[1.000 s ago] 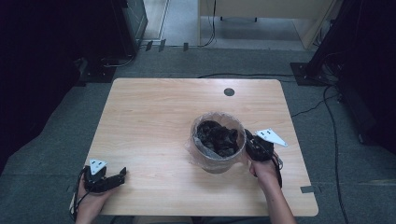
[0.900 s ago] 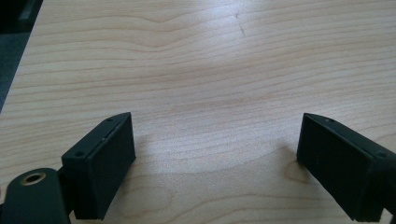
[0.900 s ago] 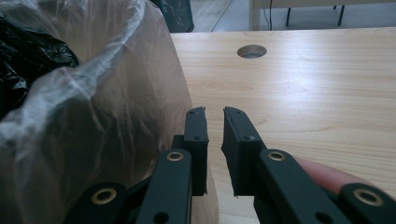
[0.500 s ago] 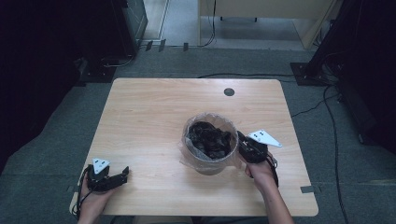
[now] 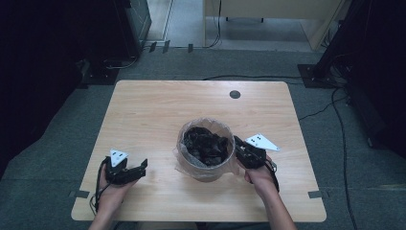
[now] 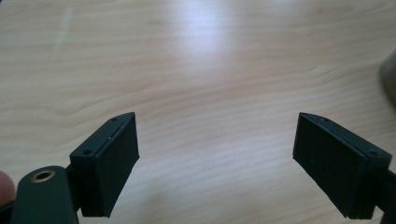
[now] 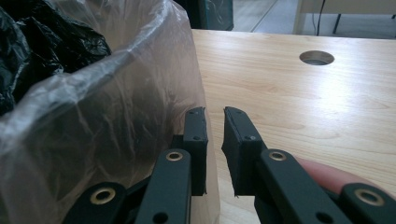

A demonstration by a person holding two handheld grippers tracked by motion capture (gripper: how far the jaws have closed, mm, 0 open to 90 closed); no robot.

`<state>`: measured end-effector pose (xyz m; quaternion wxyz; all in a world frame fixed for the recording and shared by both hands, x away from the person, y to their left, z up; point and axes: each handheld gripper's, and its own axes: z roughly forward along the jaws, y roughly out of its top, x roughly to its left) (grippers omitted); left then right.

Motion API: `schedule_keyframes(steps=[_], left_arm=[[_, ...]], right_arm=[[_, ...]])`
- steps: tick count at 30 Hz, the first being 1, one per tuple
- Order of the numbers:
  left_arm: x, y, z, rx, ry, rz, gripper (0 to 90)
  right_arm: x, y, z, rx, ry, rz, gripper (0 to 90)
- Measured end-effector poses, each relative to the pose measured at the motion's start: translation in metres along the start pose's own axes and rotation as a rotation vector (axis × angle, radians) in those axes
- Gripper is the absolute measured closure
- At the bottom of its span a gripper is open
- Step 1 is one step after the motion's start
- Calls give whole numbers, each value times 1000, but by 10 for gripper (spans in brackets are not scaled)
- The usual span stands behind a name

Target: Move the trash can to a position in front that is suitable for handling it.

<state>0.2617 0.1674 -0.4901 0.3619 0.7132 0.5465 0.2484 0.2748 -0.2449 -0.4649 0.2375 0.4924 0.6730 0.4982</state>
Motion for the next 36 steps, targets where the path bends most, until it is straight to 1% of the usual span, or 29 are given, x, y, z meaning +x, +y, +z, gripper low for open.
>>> schedule_keyframes(steps=[2, 3, 4, 5, 6, 7, 8, 9, 10, 13, 14, 17, 18, 19, 21, 22, 23, 24, 27, 28, 29, 30, 31, 32, 33, 35, 36], left_arm=[[-10, 7, 4, -9, -16, 0, 143], [-21, 12, 9, -17, -32, 3, 143], [-27, 15, 11, -17, -40, 16, 143], [-27, 15, 11, -17, -40, 16, 144], [-38, 20, 14, -26, -51, 31, 143], [-38, 20, 14, -26, -51, 31, 143], [-42, 22, 15, -32, -57, 37, 144], [-46, 24, 16, -36, -59, 39, 143], [-52, 27, 18, -47, -66, 33, 144], [-56, 29, 19, -54, -69, 28, 161], [-58, 29, 18, -52, -75, 33, 161], [-64, 28, 17, -44, -92, 48, 161], [-64, 28, 17, -44, -92, 48, 161], [-66, 27, 17, -46, -94, 56, 184], [-70, 27, 14, -49, -79, 63, 221], [-71, 27, 14, -47, -76, 61, 227], [-71, 26, 13, -47, -75, 58, 233], [-72, 26, 13, -47, -77, 58, 234], [-74, 24, 12, -44, -85, 67, 234], [-74, 24, 12, -44, -85, 67, 234], [-75, 23, 12, -43, -88, 69, 234], [-76, 22, 11, -44, -91, 70, 233], [-77, 21, 11, -43, -95, 75, 233], [-78, 20, 10, -42, -98, 73, 233], [-80, 19, 8, -38, -105, 78, 234], [-81, 18, 7, -39, -109, 82, 233], [-82, 17, 6, -38, -114, 87, 233]], right_arm=[[3, 0, 0, -1, 7, -3, 805], [4, 0, 1, 0, 12, -5, 805], [6, 0, 1, 1, 16, -6, 805], [7, -1, 1, 0, 21, -8, 804], [9, -1, 1, 0, 26, -10, 804], [11, -1, 1, 1, 32, -12, 804], [11, -1, 1, 1, 32, -12, 804], [14, -2, 1, 0, 43, -15, 804], [16, -3, 1, 2, 49, -14, 804], [19, -4, 1, 0, 60, -19, 803], [22, -5, 1, 0, 70, -18, 802], [25, -6, 1, 0, 80, -20, 799], [25, -6, 1, 0, 80, -20, 799], [27, -6, 2, 1, 79, -23, 793], [27, -5, 2, 2, 74, -17, 776], [27, -5, 1, 0, 70, -12, 746], [26, -5, 0, 0, 63, 1, 694], [24, -4, -1, 0, 57, 14, 661], [19, -3, -7, -3, 29, 49, 589], [17, -3, -10, -4, 12, 47, 572], [17, -3, -10, -4, 12, 47, 572], [12, -5, -17, -3, -21, 46, 549], [12, -5, -17, -3, -21, 46, 525], [9, -7, -22, 2, -42, 51, 507], [4, -12, -31, 12, -85, 65, 489], [-3, -19, -41, 28, -121, 92, 473], [-5, -24, -46, 35, -132, 108, 472]])
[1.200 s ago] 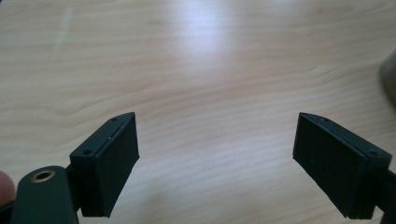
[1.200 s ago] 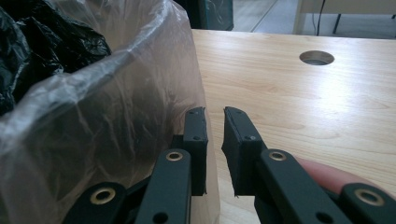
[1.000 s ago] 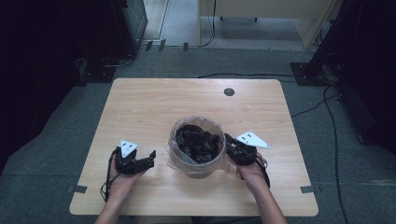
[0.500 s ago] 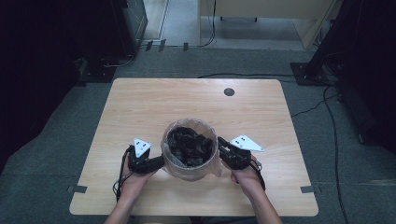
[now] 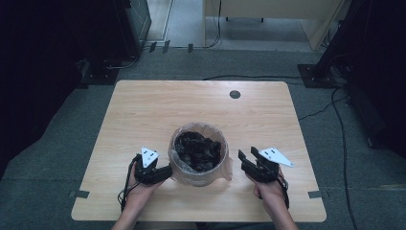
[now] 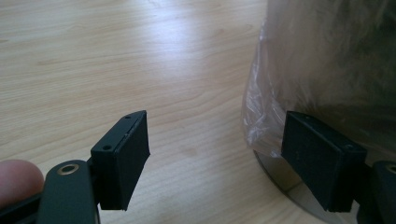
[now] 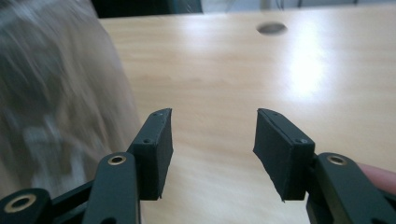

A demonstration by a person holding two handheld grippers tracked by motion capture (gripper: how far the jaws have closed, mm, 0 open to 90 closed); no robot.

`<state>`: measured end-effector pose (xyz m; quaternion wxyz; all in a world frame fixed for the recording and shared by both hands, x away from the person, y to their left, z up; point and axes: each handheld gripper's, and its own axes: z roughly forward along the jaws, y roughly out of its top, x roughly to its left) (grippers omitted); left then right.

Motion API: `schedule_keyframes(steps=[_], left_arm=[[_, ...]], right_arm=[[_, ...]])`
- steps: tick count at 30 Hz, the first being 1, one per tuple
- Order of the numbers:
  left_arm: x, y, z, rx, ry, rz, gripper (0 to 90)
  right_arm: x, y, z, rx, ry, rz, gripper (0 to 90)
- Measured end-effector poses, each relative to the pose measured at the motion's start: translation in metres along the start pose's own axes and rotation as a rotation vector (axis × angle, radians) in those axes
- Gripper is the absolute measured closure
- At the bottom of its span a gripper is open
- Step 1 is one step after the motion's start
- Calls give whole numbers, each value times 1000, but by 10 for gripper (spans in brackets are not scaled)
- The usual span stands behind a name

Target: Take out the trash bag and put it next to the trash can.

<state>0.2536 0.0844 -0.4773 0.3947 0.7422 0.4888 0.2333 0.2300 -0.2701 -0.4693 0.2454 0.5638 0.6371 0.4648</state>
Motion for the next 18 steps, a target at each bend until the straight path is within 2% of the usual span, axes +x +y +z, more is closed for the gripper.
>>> schedule_keyframes(steps=[4, 6, 9, 13, 14, 18], left_arm=[[-6, -3, -1, 13, -33, 2, 233], [-8, -3, -1, 15, -41, 4, 233], [-17, -5, -3, 21, -83, 16, 224], [-21, -7, -4, 19, -110, 30, 215], [-22, -8, -3, 23, -132, 43, 209], [-17, -11, 0, 34, -129, 50, 203]], right_arm=[[-11, -20, -12, 43, -33, 33, 462], [-13, -27, -16, 62, -35, 59, 457], [-13, -35, -17, 86, -44, 56, 451], [-9, -44, -15, 116, -56, 57, 441], [-8, -46, -15, 124, -54, 60, 441], [-1, -52, -16, 152, -49, 71, 419]])
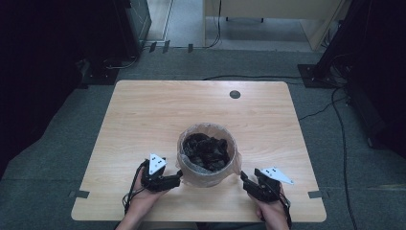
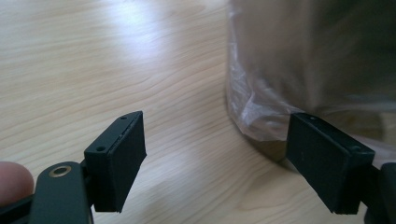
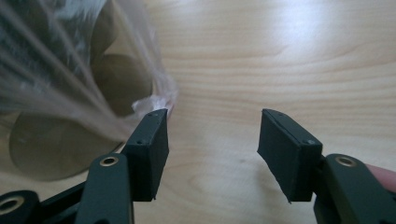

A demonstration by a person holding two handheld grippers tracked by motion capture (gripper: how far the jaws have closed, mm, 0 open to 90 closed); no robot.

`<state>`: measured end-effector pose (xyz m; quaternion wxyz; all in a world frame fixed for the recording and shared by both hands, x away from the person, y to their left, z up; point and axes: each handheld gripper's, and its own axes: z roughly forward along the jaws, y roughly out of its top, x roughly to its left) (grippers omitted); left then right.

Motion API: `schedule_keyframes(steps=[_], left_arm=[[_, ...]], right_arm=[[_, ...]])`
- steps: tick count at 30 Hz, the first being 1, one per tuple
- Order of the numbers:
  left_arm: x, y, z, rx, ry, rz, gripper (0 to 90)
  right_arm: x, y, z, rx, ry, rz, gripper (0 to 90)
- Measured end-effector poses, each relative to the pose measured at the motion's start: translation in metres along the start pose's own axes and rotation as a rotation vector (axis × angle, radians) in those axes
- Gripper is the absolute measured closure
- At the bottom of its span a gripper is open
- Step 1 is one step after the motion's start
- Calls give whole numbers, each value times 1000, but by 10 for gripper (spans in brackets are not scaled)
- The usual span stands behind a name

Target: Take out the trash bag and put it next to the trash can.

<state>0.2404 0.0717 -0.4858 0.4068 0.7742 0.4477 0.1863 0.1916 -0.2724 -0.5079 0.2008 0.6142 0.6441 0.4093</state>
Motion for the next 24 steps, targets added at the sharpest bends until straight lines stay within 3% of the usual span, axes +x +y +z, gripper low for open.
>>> schedule_keyframes(steps=[2, 7, 12, 16, 20, 24], left_arm=[[9, -4, 2, 21, 27, -12, 204], [16, -8, 4, 49, 44, -24, 204], [18, -16, 9, 100, 30, 2, 204], [16, -20, 10, 107, 83, 20, 204], [16, -24, 10, 113, 81, 21, 204], [12, -27, 12, 122, 73, 32, 204]], right_arm=[[3, -2, 0, 5, 1, 1, 411], [8, -7, 4, 30, -2, 5, 394], [20, -11, 12, 62, 5, -36, 372], [26, -7, 16, 34, -16, -50, 373], [26, -3, 21, 20, -34, -41, 426], [22, 4, 26, -23, -36, -36, 646]])
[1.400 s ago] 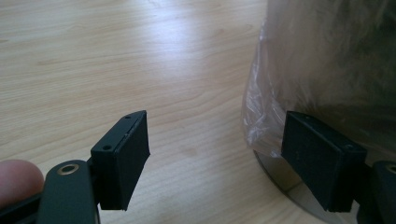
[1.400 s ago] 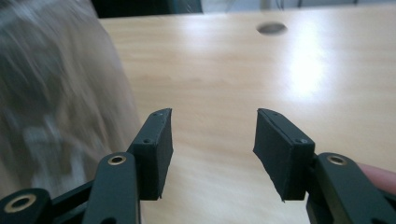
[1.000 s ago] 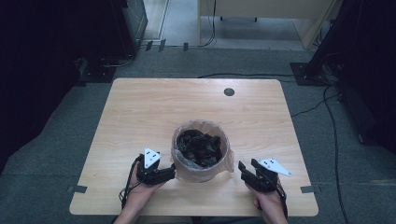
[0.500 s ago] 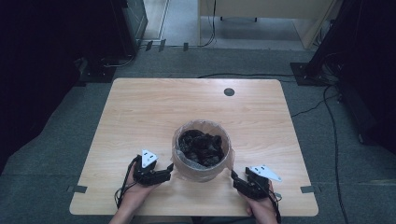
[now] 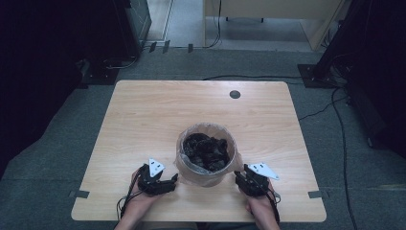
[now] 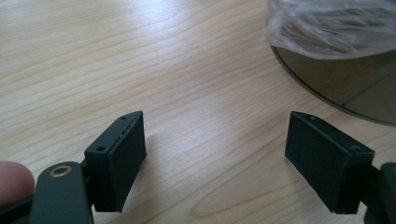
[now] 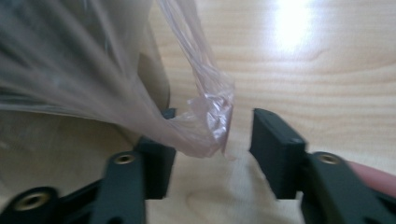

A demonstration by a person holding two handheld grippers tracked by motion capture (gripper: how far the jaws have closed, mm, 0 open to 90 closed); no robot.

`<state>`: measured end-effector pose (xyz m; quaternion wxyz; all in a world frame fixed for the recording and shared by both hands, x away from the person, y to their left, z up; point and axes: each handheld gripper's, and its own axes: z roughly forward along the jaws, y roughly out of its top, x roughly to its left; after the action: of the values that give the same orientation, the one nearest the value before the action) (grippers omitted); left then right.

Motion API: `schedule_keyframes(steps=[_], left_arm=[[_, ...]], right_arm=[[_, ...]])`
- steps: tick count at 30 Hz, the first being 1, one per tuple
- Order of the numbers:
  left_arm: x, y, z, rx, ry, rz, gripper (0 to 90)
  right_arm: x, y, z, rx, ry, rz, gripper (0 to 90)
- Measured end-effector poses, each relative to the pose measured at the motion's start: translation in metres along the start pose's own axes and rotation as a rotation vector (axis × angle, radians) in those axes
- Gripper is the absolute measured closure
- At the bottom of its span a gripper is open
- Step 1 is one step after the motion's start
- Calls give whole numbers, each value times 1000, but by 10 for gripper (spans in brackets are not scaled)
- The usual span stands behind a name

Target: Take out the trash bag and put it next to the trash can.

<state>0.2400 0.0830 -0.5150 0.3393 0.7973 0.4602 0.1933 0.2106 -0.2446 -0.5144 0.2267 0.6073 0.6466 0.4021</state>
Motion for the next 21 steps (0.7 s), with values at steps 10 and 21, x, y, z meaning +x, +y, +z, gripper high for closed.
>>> schedule_keyframes(steps=[10, 21], left_arm=[[-10, -4, -1, -2, -5, 14, 204], [-22, -5, -3, -35, -27, 49, 204]], right_arm=[[-3, 11, -3, -68, 23, -3, 884], [-1, 34, -22, -213, 46, -21, 891]])
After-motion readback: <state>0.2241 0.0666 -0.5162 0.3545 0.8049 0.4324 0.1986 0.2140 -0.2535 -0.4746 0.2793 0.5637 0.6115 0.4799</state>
